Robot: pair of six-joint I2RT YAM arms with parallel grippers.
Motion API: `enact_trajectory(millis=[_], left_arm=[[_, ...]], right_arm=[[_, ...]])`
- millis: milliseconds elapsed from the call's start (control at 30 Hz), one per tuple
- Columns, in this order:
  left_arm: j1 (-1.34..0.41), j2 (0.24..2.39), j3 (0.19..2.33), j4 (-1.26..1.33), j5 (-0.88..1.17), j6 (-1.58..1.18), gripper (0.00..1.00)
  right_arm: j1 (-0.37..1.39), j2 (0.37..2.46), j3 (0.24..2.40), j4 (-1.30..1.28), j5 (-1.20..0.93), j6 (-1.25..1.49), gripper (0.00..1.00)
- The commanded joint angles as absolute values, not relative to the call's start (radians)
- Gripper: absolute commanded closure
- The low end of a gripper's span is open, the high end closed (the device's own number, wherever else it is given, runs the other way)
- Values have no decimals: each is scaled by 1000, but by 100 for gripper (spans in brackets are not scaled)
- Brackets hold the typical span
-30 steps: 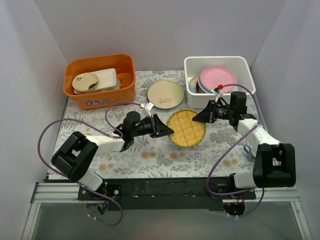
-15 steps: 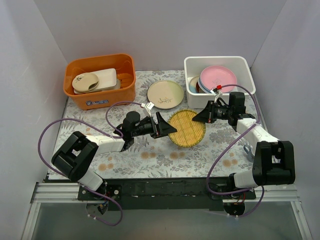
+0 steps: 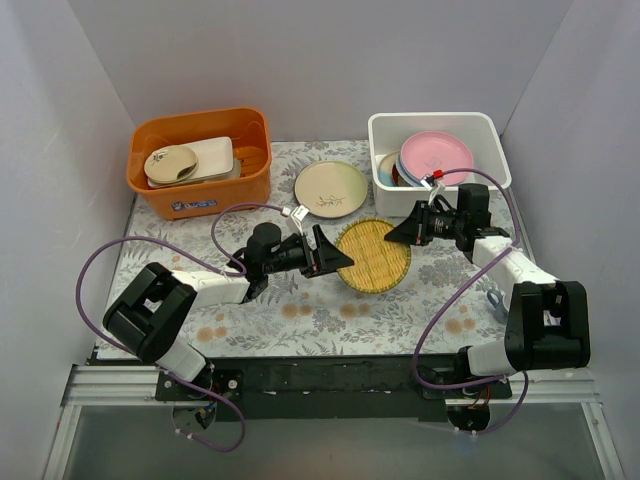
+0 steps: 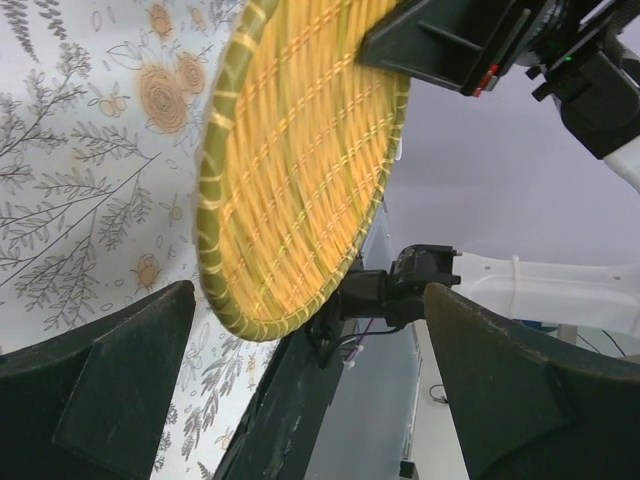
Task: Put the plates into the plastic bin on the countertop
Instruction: Place the plate in the plastic bin.
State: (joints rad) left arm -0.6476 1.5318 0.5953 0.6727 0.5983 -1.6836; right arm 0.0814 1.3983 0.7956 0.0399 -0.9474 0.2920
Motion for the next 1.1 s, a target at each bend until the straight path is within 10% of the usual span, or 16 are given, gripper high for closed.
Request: enact_trajectory(millis=[0, 1067], left_arm=[[-647, 1499, 618, 573, 558, -1612, 2], [-647, 1430, 627, 268, 387, -1433, 2]], right_arm=[[89, 1387, 830, 113, -963, 324, 99], [46, 1624, 1227, 181, -913, 483, 99]])
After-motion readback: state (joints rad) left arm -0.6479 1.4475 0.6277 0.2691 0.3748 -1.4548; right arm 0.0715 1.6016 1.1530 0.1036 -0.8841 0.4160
